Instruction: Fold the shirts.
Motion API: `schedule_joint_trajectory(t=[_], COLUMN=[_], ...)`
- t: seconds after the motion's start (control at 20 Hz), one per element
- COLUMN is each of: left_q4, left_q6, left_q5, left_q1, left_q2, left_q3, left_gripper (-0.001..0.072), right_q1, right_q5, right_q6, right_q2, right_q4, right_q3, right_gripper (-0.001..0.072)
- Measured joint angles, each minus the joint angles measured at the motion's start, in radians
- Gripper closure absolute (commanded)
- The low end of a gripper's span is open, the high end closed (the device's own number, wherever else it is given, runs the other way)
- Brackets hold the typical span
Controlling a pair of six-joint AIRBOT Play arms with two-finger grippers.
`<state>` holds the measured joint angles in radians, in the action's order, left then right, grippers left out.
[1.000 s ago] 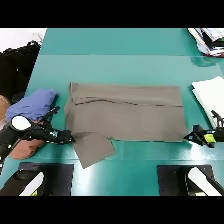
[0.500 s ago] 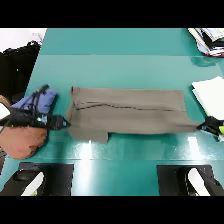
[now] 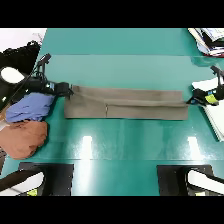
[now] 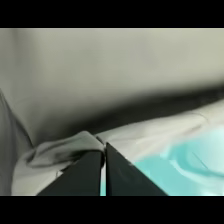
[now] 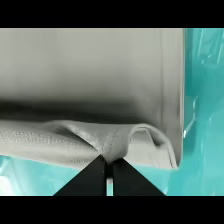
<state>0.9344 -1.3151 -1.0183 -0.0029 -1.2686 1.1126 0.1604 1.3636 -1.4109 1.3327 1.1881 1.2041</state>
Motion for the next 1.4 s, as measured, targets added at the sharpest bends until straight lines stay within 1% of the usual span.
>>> schedule_joint_trajectory(t=[0.05, 0.1, 0.15, 0.2, 0.25, 0.35, 0.4, 0.45, 0.5, 0.7, 0.75, 0.9, 0.95, 1.0, 1.05, 1.1, 1.2, 1.3, 1.4], left_q4=[0.000, 0.001, 0.002, 0.001, 0.001, 0.000, 0.000, -0.005, -0.012, -0.035, -0.038, -0.044, -0.043, -0.045, -0.048, -0.050, -0.052, -0.053, -0.056], left_q6=[0.003, 0.004, -0.003, -0.015, -0.023, -0.036, -0.041, -0.045, -0.045, -0.030, -0.026, -0.023, -0.026, -0.031, -0.035, -0.039, -0.045, -0.058, -0.066], left_q5=[0.014, 0.029, 0.035, 0.043, 0.045, 0.040, 0.027, 0.014, -0.002, -0.029, -0.029, -0.013, -0.003, 0.011, 0.026, 0.043, 0.071, 0.089, 0.100], left_q1=[0.000, 0.000, 0.001, 0.001, 0.000, 0.000, 0.000, 0.000, 0.000, -0.035, -0.054, -0.126, -0.151, -0.181, -0.211, -0.239, -0.295, -0.346, -0.394], left_q2=[-0.046, -0.089, -0.119, -0.145, -0.160, -0.179, -0.184, -0.187, -0.191, -0.198, -0.201, -0.221, -0.232, -0.246, -0.261, -0.277, -0.316, -0.364, -0.415], left_q3=[0.034, 0.067, 0.093, 0.118, 0.140, 0.179, 0.195, 0.207, 0.216, 0.232, 0.233, 0.236, 0.236, 0.237, 0.237, 0.240, 0.254, 0.288, 0.337], left_gripper=[0.0457, 0.0173, 0.0141, 0.0173, 0.0174, 0.0176, 0.0286, 0.0519, 0.0683, 0.0680, 0.0679, 0.0680, 0.0680, 0.0680, 0.0680, 0.0680, 0.0680, 0.0681, 0.0680], right_q1=[-0.003, -0.003, -0.002, 0.005, 0.014, 0.040, 0.059, 0.080, 0.105, 0.186, 0.196, 0.197, 0.184, 0.169, 0.155, 0.139, 0.114, 0.097, 0.092], right_q5=[-0.008, -0.010, -0.014, -0.014, -0.013, 0.000, 0.011, 0.015, 0.018, 0.042, 0.046, 0.060, 0.065, 0.069, 0.063, 0.053, 0.049, 0.032, 0.019], right_q6=[-0.001, -0.001, -0.001, 0.005, 0.018, 0.046, 0.063, 0.077, 0.090, 0.144, 0.162, 0.204, 0.213, 0.220, 0.229, 0.240, 0.264, 0.282, 0.291], right_q2=[0.046, 0.087, 0.121, 0.151, 0.175, 0.206, 0.216, 0.222, 0.229, 0.279, 0.298, 0.358, 0.376, 0.391, 0.403, 0.414, 0.417, 0.392, 0.332], right_q4=[-0.010, -0.021, -0.039, -0.065, -0.082, -0.109, -0.119, -0.122, -0.127, -0.144, -0.159, -0.236, -0.268, -0.283, -0.285, -0.286, -0.291, -0.282, -0.315], right_q3=[0.040, 0.079, 0.111, 0.142, 0.166, 0.193, 0.195, 0.189, 0.176, 0.110, 0.097, 0.068, 0.063, 0.061, 0.058, 0.055, 0.050, 0.048, 0.048], right_gripper=[0.0399, 0.0307, 0.0298, 0.0266, 0.0208, 0.0200, 0.0195, 0.0130, 0.0119, 0.0122, 0.0143, 0.0144, 0.0176, 0.0314, 0.0528, 0.0655, 0.0694, 0.0695, 0.0695])
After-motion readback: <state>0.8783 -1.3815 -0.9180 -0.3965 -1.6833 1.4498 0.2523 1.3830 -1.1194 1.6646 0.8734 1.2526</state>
